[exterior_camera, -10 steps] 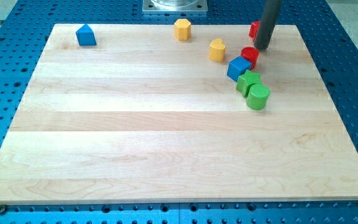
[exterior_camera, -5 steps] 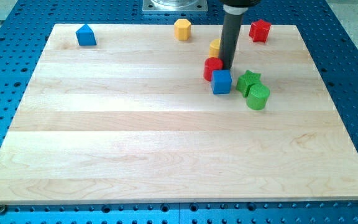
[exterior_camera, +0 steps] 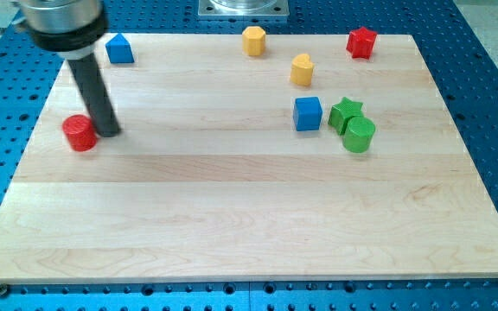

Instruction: Slide the red circle towards the left center

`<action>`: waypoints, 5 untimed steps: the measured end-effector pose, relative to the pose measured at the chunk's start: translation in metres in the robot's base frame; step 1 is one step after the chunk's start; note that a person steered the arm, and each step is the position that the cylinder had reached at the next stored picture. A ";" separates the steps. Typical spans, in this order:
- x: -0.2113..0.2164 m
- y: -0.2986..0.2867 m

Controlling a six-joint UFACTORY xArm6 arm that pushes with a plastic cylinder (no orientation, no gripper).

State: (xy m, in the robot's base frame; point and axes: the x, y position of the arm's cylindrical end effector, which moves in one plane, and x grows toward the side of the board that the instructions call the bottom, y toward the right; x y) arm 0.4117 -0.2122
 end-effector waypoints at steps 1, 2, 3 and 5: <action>-0.006 0.007; -0.015 0.007; -0.015 0.007; -0.017 0.008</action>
